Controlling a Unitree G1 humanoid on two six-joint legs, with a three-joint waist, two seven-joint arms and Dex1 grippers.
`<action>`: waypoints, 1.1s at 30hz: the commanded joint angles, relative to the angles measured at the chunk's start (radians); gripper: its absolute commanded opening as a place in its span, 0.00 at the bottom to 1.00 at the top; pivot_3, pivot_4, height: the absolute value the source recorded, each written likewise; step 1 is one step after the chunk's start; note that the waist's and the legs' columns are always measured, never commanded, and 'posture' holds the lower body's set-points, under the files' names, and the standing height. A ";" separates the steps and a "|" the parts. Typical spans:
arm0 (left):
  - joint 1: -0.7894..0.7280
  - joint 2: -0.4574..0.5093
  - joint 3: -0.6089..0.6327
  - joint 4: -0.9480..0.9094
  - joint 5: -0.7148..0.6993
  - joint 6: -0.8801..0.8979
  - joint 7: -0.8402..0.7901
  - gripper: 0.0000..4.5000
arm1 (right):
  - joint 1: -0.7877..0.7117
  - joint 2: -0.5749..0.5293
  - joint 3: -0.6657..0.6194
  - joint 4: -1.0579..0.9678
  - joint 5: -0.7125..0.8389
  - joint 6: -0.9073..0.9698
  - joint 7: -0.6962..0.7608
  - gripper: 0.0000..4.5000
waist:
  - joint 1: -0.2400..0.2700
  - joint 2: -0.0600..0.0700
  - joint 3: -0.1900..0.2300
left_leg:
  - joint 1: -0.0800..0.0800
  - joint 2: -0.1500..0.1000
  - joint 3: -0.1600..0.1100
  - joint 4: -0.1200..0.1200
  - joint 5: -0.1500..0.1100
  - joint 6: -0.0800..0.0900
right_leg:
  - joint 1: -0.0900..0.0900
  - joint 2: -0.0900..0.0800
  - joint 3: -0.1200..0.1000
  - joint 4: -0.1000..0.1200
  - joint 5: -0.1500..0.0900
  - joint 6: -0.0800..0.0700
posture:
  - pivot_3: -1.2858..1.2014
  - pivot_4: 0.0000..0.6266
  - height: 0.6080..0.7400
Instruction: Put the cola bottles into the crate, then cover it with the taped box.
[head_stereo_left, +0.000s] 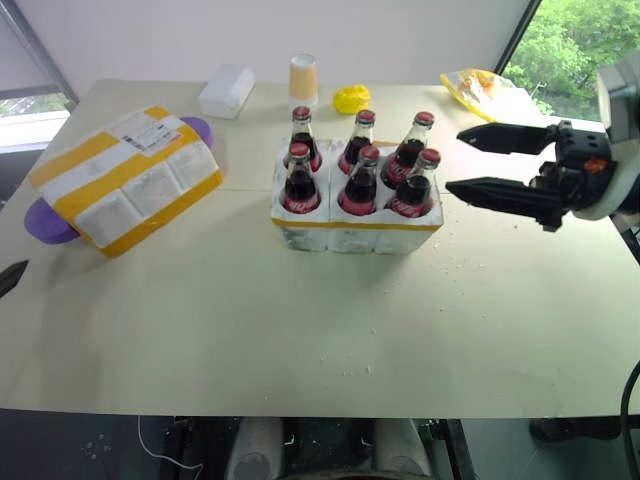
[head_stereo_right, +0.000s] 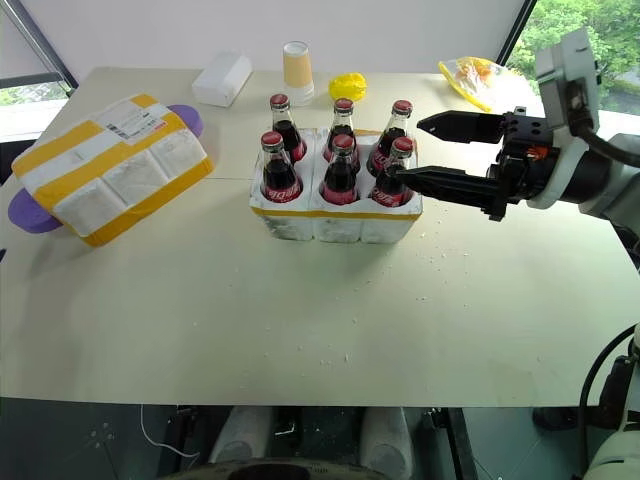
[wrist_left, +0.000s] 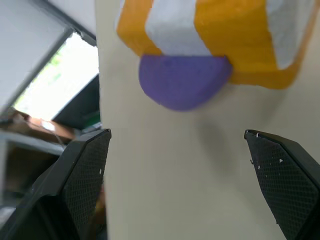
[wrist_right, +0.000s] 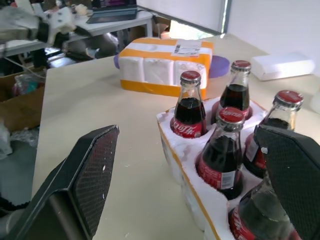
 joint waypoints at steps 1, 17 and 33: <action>-0.119 0.021 -0.143 0.072 0.148 -0.100 0.074 1.00 | -0.046 -0.015 -0.013 0.001 0.009 -0.008 0.006 0.99 | -0.003 -0.001 0.000 | 0.000 0.000 0.001 -0.002 0.001 -0.002 | -0.001 0.000 0.000 0.001 0.001 0.001 | 0.52 0.24 1.00; -0.338 -0.010 -0.381 0.377 0.429 -0.328 0.186 1.00 | -0.020 -0.032 -0.062 -0.024 0.027 0.016 -0.040 0.99 | -0.022 -0.001 0.000 | 0.002 0.008 0.019 -0.005 0.004 0.001 | -0.005 0.003 -0.001 0.003 0.004 0.001 | 0.52 0.24 1.00; -0.466 -0.111 -0.503 0.557 0.532 -0.431 0.387 0.46 | 0.009 -0.077 -0.089 -0.047 0.055 0.026 -0.014 1.00 | -0.024 -0.001 -0.001 | 0.003 0.009 0.019 -0.004 0.004 0.001 | -0.004 0.003 -0.001 0.004 0.004 0.001 | 0.52 0.24 1.00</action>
